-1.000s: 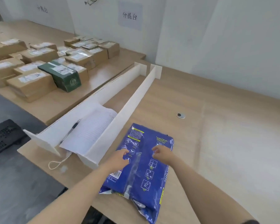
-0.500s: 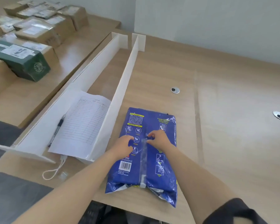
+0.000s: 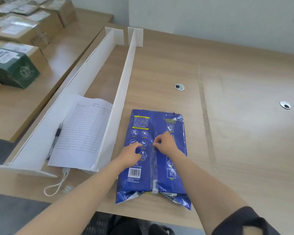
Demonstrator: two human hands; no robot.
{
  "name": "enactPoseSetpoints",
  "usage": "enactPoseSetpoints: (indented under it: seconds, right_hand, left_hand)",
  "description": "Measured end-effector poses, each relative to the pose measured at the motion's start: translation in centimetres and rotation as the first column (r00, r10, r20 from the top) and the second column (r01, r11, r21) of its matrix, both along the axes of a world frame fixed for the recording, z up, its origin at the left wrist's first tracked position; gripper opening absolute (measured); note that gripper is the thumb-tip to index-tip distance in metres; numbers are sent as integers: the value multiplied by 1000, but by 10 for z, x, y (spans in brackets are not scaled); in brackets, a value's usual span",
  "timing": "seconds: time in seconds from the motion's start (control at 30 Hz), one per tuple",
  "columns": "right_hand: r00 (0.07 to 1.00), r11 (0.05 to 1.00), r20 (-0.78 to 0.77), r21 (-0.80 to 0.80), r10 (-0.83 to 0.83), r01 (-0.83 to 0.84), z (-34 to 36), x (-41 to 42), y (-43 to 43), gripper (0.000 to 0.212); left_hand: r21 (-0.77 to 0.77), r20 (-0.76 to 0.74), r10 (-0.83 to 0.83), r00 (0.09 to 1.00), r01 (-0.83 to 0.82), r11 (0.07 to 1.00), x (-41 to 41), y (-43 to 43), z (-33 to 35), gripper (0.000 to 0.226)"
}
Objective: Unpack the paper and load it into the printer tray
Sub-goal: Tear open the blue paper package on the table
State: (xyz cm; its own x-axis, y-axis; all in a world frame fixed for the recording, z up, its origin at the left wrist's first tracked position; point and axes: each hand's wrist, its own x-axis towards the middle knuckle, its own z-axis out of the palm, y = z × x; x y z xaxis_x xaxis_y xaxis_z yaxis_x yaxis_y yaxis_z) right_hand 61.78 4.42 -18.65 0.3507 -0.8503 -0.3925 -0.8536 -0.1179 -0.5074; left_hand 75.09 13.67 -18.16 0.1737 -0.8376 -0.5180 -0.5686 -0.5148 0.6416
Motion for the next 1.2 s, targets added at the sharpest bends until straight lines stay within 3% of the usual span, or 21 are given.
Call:
enactPoseSetpoints:
  seconds: [0.4, 0.83, 1.2]
  right_hand:
    - [994, 994, 8, 29, 110, -110, 14, -27, 38, 19]
    - [923, 918, 5, -101, 386, -383, 30, -81, 89, 16]
    - [886, 887, -59, 65, 460, -457, 45, -121, 126, 18]
  left_hand:
    - [-20, -23, 62, 998, -63, 998, -18, 30, 4, 50]
    - [17, 14, 171, 985, -171, 985, -47, 73, 9, 51]
    - [-47, -42, 250, 967, -252, 967, -64, 104, 19, 51]
